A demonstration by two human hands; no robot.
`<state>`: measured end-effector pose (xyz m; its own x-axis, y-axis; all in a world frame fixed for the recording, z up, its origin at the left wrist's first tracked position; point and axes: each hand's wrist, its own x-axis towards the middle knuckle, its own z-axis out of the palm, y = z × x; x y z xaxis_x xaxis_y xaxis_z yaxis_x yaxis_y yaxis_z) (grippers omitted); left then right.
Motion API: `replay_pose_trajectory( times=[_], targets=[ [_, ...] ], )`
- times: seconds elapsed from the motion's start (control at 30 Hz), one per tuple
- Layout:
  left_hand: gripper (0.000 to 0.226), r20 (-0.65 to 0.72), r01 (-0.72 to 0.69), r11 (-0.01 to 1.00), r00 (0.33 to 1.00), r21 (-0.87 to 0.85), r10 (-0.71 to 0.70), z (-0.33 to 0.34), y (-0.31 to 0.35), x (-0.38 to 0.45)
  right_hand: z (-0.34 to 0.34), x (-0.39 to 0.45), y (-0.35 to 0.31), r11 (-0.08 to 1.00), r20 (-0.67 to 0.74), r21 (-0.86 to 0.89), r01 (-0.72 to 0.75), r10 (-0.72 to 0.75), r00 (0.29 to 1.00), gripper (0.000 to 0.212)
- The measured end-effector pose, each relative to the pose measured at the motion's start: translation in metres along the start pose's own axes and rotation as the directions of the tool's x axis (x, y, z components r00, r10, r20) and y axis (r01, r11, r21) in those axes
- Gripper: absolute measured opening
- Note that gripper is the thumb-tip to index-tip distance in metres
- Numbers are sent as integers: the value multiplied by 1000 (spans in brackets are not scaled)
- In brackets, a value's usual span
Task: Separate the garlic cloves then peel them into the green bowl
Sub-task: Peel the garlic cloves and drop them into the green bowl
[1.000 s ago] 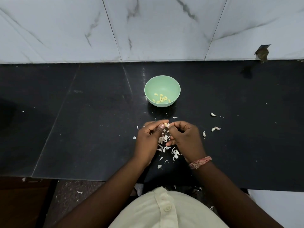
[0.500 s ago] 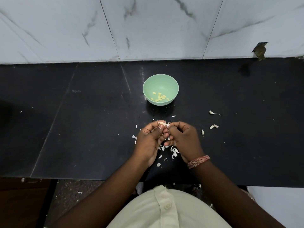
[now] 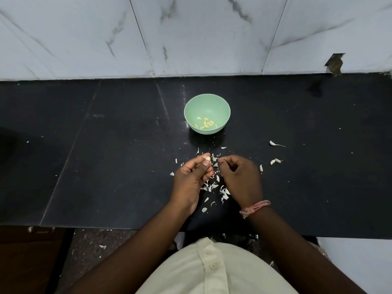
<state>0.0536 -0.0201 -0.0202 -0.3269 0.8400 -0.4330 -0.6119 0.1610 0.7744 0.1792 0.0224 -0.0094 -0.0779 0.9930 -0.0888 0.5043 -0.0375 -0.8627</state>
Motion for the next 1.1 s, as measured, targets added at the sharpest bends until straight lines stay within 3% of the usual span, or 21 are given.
replay_pose_trajectory(
  times=[0.13,0.33,0.73,0.93,1.1],
  targets=[
    [20,-7,-47,999,999,9,47,-2,3,-2,-1,1,-1,998,28,40,46,-47,998,21],
    [15,11,-71,996,997,52,70,-3,5,-5,-8,1,-19,959,130,277,-64,28,991,13],
    [11,31,-120,974,993,193,116,-5,12,-4,-6,1,-20,956,188,289,-41,-15,982,13],
    [15,91,-84,980,993,180,68,-7,16,-3,-10,0,-20,951,209,309,-21,-47,977,15],
    [15,137,-9,991,990,131,-9,-9,19,-1,-9,2,-19,929,240,350,-116,31,970,16]
  ],
)
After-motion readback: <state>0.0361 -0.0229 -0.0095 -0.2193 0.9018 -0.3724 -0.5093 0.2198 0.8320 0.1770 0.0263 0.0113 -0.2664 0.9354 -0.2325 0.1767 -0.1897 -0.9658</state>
